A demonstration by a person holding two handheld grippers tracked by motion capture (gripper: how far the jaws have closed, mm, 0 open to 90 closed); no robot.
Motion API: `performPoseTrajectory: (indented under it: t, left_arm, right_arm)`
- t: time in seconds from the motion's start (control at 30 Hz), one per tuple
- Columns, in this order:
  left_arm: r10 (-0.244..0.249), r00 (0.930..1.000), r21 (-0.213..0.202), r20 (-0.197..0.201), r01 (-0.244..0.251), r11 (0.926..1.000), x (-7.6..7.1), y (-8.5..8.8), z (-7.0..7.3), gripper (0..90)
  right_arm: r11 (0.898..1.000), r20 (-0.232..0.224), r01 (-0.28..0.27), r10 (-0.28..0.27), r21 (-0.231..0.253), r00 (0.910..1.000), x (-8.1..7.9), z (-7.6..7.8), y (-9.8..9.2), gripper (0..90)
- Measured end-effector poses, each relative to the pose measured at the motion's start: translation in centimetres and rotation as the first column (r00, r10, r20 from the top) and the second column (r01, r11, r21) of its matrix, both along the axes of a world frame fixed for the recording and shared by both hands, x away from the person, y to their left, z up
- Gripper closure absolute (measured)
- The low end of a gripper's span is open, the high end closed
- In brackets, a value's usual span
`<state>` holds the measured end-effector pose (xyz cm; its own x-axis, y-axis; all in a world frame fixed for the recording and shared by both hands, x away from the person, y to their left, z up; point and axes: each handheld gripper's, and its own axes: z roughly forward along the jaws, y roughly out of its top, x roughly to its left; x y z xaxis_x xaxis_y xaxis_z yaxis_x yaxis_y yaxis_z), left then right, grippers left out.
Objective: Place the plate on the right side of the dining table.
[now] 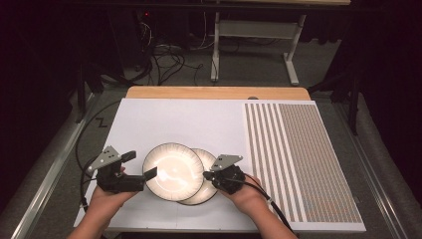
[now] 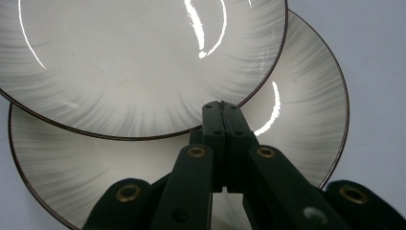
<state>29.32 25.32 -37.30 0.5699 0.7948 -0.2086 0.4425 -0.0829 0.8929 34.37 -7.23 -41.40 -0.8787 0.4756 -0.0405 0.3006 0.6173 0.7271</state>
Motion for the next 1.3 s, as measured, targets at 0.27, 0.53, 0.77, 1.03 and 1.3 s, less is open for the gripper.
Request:
performPoseTrajectory:
  t: [0.27,0.53,0.77,1.03,1.3]
  left_arm:
    - [0.010,0.9969,-0.005,-0.078,-0.010,0.9999,0.7,0.6,0.7,0.7]
    - [-0.002,0.9854,-0.012,-0.170,0.000,0.9999,1.4,1.1,0.9,0.7]
    - [-0.020,0.9720,-0.046,-0.234,0.010,0.9989,2.1,1.2,0.8,1.0]
    - [-0.036,0.9529,-0.069,-0.301,0.016,0.9975,2.6,1.3,0.7,1.0]
    - [-0.053,0.9232,-0.105,-0.381,0.014,0.9944,3.2,1.7,0.7,1.7]
  right_arm:
    - [1.000,0.001,-0.001,0.001,0.002,1.0000,0.1,0.0,0.0,90.0]
    - [1.000,0.002,-0.001,0.001,0.000,1.0000,0.1,0.0,0.0,90.0]
    - [1.000,0.002,0.001,-0.001,-0.002,1.0000,0.0,0.0,0.0,90.0]
    - [1.000,0.002,0.003,-0.003,-0.003,1.0000,0.0,0.0,0.1,90.0]
    - [1.000,0.003,0.002,-0.002,-0.005,1.0000,0.0,0.1,0.1,90.0]
